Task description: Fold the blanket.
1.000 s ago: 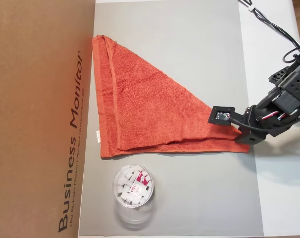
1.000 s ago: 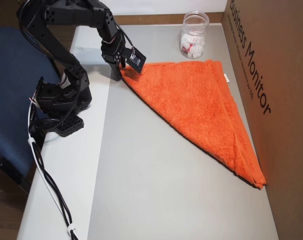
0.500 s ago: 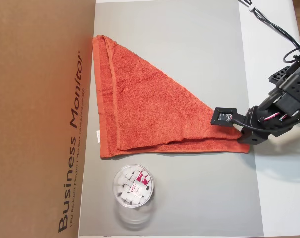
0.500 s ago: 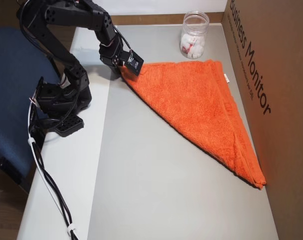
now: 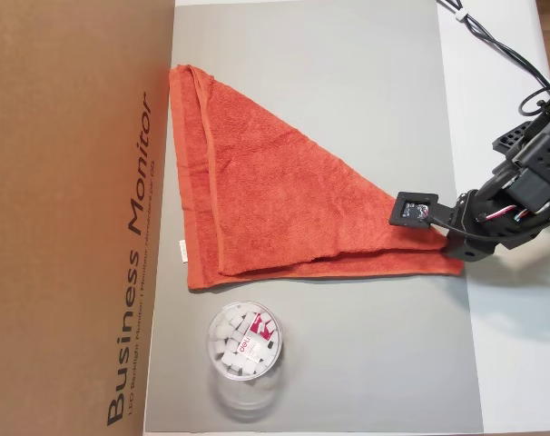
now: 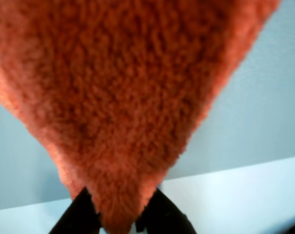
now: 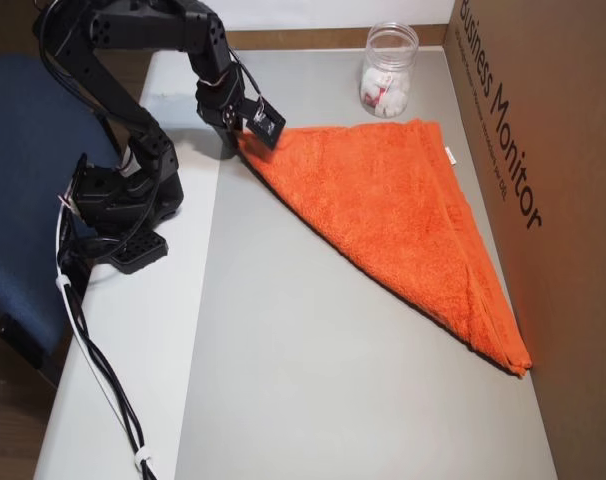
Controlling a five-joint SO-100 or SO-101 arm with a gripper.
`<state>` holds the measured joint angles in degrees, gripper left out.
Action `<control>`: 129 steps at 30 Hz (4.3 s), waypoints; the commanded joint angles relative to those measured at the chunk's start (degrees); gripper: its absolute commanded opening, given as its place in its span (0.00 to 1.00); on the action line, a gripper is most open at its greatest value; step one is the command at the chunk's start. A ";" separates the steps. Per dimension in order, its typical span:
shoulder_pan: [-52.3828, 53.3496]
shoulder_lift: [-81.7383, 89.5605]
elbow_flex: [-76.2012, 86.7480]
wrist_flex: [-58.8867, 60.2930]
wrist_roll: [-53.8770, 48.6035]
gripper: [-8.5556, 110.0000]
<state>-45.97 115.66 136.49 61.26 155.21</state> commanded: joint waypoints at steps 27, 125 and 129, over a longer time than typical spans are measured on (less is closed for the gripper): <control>15.38 2.46 -28.21 20.48 1.58 0.07; 60.82 -64.69 -107.75 -13.54 -17.05 0.07; 61.61 -66.88 -108.63 -18.11 -15.38 0.07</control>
<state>14.50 48.60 31.38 46.23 138.60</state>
